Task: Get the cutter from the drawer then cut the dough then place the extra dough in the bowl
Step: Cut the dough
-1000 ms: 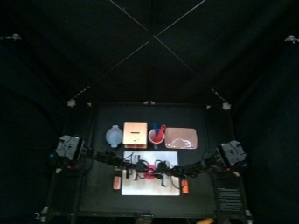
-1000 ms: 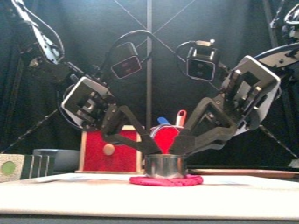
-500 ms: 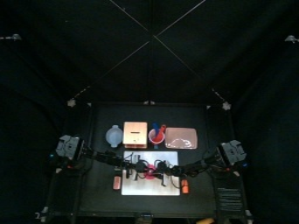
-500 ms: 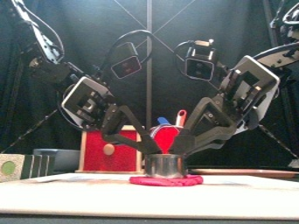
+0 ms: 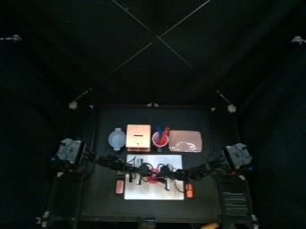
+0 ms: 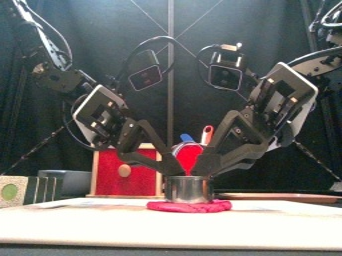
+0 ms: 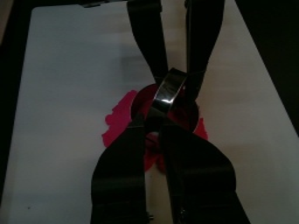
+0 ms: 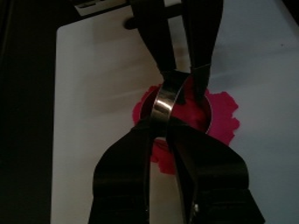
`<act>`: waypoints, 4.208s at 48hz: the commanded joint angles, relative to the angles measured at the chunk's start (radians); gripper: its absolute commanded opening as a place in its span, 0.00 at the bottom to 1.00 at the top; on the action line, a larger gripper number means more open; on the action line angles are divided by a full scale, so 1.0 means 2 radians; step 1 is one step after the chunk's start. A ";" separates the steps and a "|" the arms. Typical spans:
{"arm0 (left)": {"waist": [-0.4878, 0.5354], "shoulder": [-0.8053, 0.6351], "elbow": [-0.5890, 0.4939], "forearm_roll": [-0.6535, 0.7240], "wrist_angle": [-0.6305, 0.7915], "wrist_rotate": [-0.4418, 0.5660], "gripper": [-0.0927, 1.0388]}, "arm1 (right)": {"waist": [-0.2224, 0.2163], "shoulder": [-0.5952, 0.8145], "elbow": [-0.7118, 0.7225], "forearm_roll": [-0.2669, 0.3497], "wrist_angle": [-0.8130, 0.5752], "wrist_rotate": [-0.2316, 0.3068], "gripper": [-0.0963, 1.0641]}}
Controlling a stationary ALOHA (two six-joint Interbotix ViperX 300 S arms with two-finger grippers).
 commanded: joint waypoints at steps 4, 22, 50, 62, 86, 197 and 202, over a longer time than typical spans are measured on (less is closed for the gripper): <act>-0.028 0.016 0.012 0.009 0.043 -0.002 0.40 | -0.018 -0.001 0.001 0.001 0.016 0.005 0.52; -0.028 -0.018 0.014 0.021 0.044 -0.004 0.46 | -0.019 -0.025 -0.001 -0.016 0.012 0.003 0.61; -0.019 -0.025 0.004 0.021 0.042 -0.005 0.60 | -0.018 -0.025 -0.021 -0.028 0.012 0.004 0.76; -0.005 -0.044 -0.005 0.021 0.036 -0.002 0.61 | -0.015 -0.026 -0.031 -0.035 0.013 0.004 0.76; -0.004 -0.049 -0.008 0.019 0.037 -0.006 0.76 | -0.015 -0.030 -0.033 -0.042 0.013 0.005 0.76; 0.011 -0.025 0.032 -0.015 -0.062 -0.004 0.52 | -0.035 -0.059 -0.074 -0.073 0.112 0.008 0.76; 0.011 -0.025 0.032 -0.015 -0.061 -0.004 0.51 | -0.035 -0.054 -0.077 -0.076 0.116 0.007 0.76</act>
